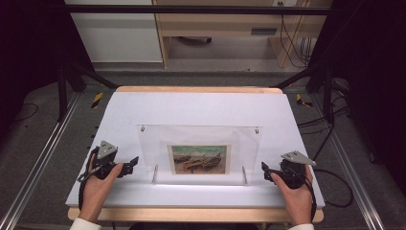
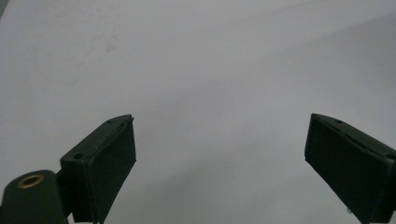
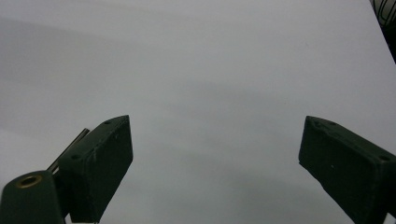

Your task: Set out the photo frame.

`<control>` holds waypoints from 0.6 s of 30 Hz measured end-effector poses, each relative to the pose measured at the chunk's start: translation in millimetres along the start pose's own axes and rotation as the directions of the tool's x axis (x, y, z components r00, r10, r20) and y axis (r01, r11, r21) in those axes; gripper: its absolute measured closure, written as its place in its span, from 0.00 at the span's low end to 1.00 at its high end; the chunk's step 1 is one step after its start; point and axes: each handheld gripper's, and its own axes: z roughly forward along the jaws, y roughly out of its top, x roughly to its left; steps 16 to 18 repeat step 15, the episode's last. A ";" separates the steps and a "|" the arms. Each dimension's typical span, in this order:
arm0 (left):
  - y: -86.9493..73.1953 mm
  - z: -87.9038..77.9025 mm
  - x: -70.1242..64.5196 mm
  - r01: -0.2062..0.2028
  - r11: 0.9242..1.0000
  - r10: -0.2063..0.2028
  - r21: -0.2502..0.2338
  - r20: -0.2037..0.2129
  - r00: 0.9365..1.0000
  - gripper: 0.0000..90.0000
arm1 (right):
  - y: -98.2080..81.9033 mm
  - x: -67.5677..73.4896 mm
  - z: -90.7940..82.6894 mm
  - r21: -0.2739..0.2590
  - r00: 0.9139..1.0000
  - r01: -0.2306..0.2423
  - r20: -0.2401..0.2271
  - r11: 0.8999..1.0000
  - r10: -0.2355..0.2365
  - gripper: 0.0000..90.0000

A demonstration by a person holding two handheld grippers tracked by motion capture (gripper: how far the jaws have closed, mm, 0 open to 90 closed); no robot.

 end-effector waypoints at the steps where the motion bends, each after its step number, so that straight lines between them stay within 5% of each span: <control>1: 0.1 1.7 1.0 -0.003 1.000 0.003 0.009 -0.001 1.000 0.09 | 1.1 -0.3 2.2 0.006 1.000 -0.001 0.003 1.000 0.001 0.12; 5: 0.5 6.1 4.2 0.009 0.999 -0.009 0.033 -0.003 1.000 0.09 | 4.4 -0.4 9.6 0.028 1.000 0.001 0.012 1.000 -0.001 0.14; 9: 0.5 7.2 8.2 0.039 0.998 -0.039 0.057 0.001 0.999 0.11 | 9.9 0.7 23.0 0.123 1.000 -0.006 0.016 0.992 0.004 0.16; 18: 0.4 4.5 9.9 0.065 0.996 -0.066 0.063 0.009 0.998 0.11 | 9.0 0.6 22.9 0.132 1.000 -0.010 0.015 0.991 0.008 0.17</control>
